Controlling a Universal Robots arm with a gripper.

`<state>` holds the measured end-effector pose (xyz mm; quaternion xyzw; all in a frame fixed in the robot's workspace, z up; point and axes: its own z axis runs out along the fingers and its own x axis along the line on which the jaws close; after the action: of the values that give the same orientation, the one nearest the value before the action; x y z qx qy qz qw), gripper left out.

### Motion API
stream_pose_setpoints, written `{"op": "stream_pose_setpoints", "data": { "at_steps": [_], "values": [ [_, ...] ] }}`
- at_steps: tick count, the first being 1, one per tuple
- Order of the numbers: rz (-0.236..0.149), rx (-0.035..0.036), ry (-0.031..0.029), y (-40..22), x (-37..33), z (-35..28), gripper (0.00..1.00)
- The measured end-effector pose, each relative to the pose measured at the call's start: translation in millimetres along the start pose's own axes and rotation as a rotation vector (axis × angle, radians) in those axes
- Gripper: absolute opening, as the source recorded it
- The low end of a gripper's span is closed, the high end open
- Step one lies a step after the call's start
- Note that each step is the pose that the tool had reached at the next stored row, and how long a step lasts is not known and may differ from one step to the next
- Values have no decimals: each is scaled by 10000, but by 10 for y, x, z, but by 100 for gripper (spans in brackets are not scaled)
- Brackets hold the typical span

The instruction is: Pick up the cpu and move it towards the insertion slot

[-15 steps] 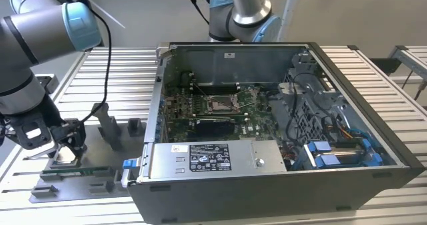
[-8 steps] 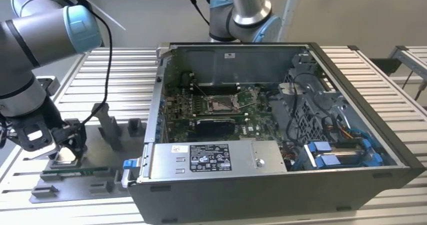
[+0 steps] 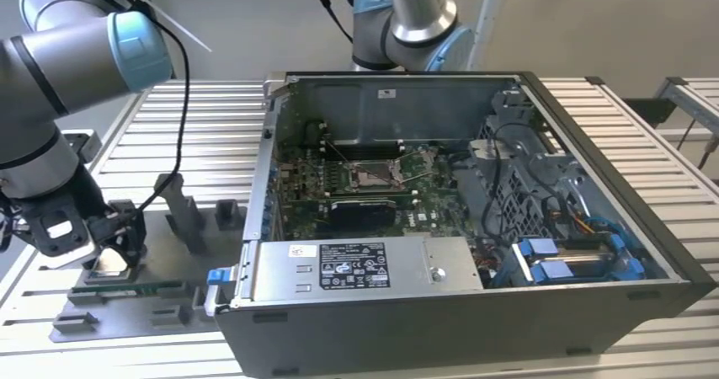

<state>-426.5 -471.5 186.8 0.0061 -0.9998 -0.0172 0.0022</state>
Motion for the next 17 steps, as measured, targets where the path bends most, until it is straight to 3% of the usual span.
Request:
{"op": "stream_pose_setpoints", "data": {
  "at_steps": [8,9,17],
  "values": [
    [1,0,0,0,0,4,100],
    [0,0,0,0,0,4,0],
    [0,0,0,0,0,6,0]
  ]
}}
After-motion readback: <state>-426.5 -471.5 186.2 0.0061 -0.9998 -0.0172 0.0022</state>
